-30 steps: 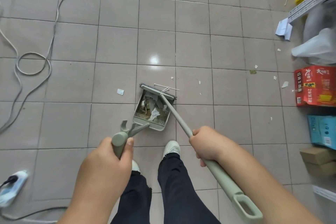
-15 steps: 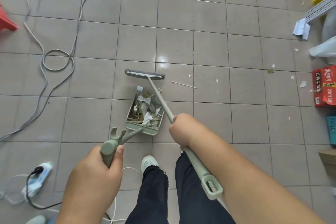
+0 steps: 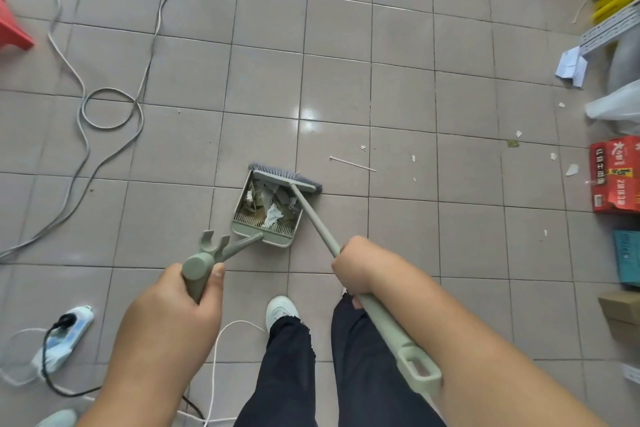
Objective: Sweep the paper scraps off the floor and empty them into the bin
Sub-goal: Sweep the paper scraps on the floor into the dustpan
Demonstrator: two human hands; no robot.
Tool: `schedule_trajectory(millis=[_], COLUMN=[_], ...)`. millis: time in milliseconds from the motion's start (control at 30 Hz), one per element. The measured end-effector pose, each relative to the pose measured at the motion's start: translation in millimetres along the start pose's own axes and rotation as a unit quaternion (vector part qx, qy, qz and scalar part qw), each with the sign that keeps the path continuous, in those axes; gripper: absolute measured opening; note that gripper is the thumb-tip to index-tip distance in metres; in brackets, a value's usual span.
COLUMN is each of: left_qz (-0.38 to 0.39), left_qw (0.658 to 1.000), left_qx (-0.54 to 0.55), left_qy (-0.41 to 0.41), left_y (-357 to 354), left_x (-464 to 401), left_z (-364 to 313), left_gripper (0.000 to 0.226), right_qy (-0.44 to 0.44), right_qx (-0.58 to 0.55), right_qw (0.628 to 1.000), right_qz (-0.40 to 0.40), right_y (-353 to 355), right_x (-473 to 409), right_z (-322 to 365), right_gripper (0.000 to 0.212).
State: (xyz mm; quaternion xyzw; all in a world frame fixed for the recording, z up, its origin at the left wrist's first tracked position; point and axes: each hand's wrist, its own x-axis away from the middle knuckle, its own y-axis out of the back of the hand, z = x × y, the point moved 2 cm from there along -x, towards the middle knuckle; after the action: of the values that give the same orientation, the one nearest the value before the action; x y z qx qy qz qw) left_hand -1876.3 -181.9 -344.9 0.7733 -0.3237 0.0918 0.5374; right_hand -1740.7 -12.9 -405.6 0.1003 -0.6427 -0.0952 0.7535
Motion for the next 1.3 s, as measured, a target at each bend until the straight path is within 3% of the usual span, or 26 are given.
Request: schedule_trajectory(millis=[300, 567, 667, 800, 933, 1133, 1300], left_qz=[0.010, 0.025, 0.030, 0.033, 0.031, 0.029, 0.024], left_qw=[0.999, 0.994, 0.992, 0.990, 0.988, 0.987, 0.985], left_qx=[-0.014, -0.046, -0.062, -0.067, -0.075, -0.077, -0.082], left_qy=[-0.039, -0.092, -0.106, -0.117, -0.129, -0.141, -0.148], left_y=[-10, -26, -34, -39, -41, -45, -50], left_x=[-6, -5, -5, -9, -13, -13, -15], left_z=[-19, -49, -59, -72, -80, -86, -93], left_gripper=[0.038, 0.037, 0.038, 0.038, 0.039, 0.039, 0.039], right_qy=[-0.016, -0.099, -0.109, -0.077, -0.070, -0.063, -0.044], right_qx=[-0.076, -0.178, -0.187, -0.107, -0.048, -0.122, -0.116], right_qw=[0.994, 0.967, 0.969, 0.989, 0.996, 0.989, 0.987], right_qz=[-0.078, -0.152, -0.122, -0.064, 0.018, -0.053, -0.099], right_y=[57, 94, 90, 72, 68, 94, 94], right_x=[33, -42, -51, -31, 2, 34, -14], right_z=[-49, -61, -62, -63, -73, -90, -84], right_gripper=[0.012, 0.019, 0.022, 0.008, 0.030, 0.027, 0.012])
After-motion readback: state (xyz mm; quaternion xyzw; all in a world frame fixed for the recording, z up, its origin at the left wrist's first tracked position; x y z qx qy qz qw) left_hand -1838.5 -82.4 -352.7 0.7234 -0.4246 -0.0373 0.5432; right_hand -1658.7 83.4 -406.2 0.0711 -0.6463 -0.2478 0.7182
